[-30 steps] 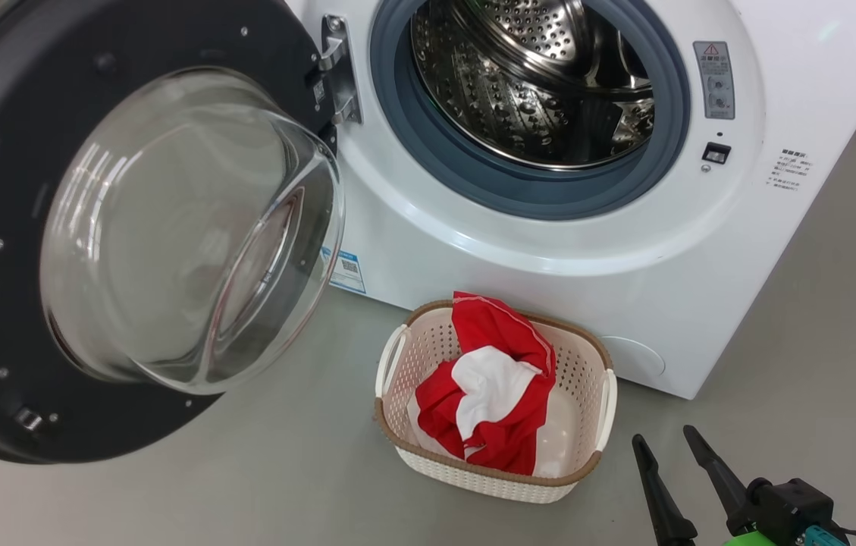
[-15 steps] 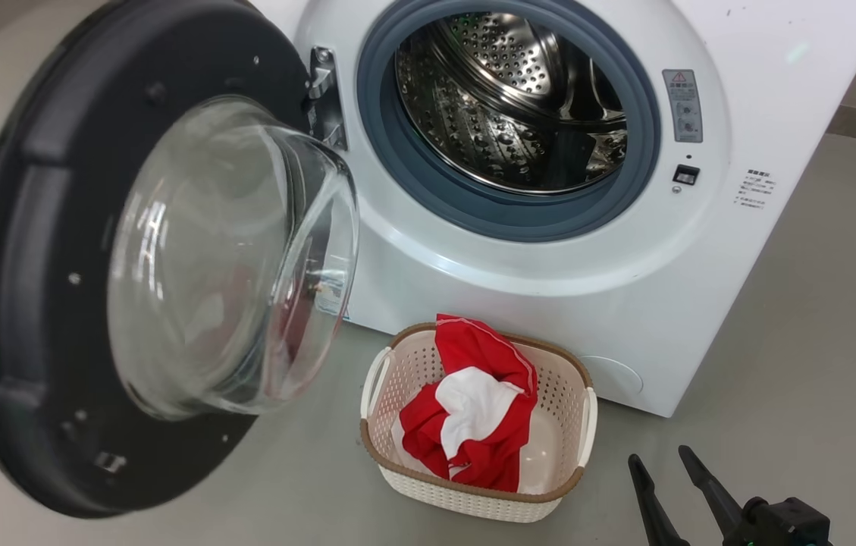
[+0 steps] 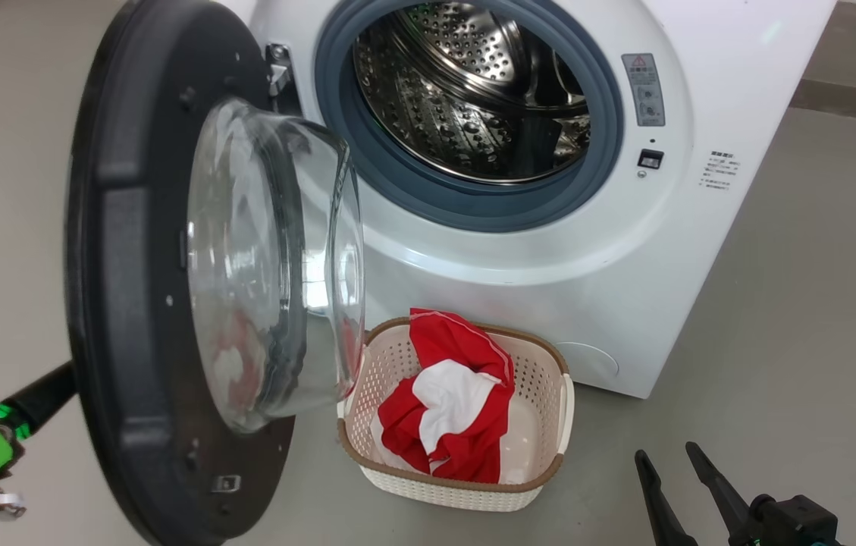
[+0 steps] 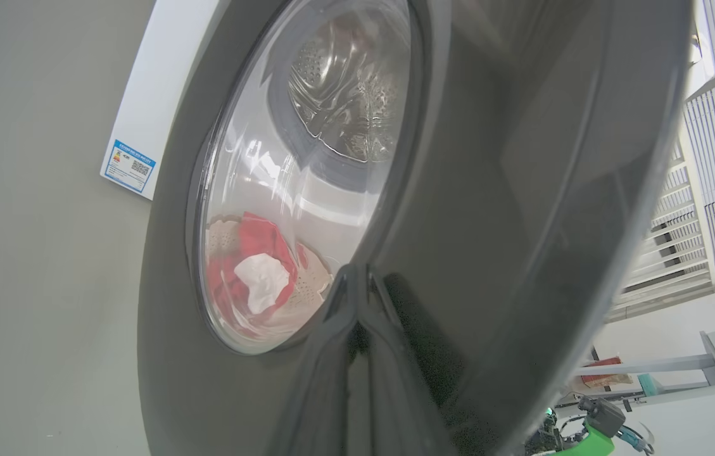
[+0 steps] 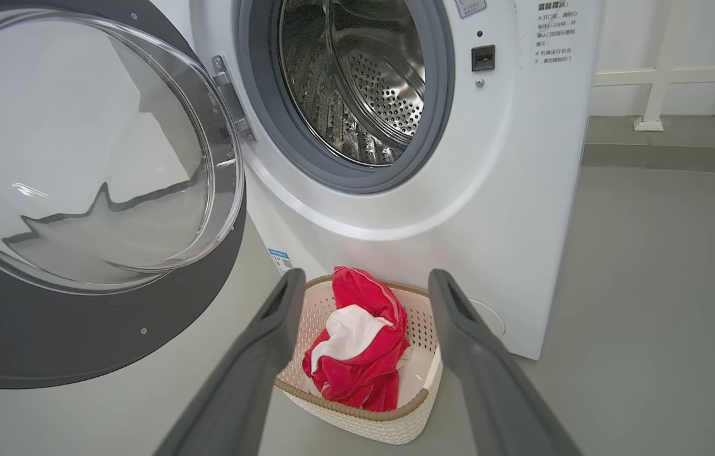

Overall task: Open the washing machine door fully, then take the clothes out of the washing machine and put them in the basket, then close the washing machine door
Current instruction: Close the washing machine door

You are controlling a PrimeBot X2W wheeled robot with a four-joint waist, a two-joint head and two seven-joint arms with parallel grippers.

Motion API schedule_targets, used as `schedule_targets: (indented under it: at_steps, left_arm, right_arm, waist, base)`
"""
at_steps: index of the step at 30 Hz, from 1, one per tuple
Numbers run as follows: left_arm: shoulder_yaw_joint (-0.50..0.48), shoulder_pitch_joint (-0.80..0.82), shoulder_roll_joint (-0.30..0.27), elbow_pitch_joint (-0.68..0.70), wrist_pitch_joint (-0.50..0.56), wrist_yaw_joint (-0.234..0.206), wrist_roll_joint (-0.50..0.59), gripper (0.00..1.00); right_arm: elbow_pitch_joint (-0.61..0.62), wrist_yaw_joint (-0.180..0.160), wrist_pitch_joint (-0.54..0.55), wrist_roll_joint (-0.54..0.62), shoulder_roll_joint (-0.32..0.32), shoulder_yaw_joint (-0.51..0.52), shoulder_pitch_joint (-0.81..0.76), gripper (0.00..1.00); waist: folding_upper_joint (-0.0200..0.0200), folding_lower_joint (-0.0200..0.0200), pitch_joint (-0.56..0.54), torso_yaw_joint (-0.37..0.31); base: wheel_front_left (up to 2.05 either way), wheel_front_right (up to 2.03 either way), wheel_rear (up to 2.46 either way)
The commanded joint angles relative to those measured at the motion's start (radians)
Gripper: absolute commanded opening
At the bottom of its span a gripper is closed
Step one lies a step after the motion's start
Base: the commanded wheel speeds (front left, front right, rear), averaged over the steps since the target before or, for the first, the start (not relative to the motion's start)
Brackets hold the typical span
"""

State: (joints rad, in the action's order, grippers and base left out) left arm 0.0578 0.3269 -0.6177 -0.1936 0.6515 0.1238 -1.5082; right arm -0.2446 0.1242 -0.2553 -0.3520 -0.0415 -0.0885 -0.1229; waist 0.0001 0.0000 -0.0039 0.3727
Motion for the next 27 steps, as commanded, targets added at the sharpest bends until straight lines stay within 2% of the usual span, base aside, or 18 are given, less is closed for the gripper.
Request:
schedule_targets:
  at_steps: [1,15,27]
  left_arm:
    - [-0.033,0.030,-0.034,0.052,0.009,0.007,-0.011,0.00]
    - [0.069,0.060,0.040,0.191,-0.044,0.007,-0.008,0.00]
    - [0.082,0.028,0.024,0.165,-0.130,0.007,0.012,0.00]
  right_arm:
    - [0.027,0.007,-0.006,0.004,-0.009,-0.021,0.028,1.00]
    - [0.029,0.007,-0.006,0.006,-0.009,-0.015,0.051,1.00]
    - [0.033,0.007,-0.006,0.006,-0.009,-0.011,0.050,1.00]
  waist:
    - [-0.0001,0.0000,0.009,-0.013]
    - [-0.0001,0.0000,0.038,-0.064]
    - [-0.0001,0.0000,0.049,-0.068]
  base:
    - [0.00,0.00,0.00]
    - [0.00,0.00,0.00]
    - [0.00,0.00,0.00]
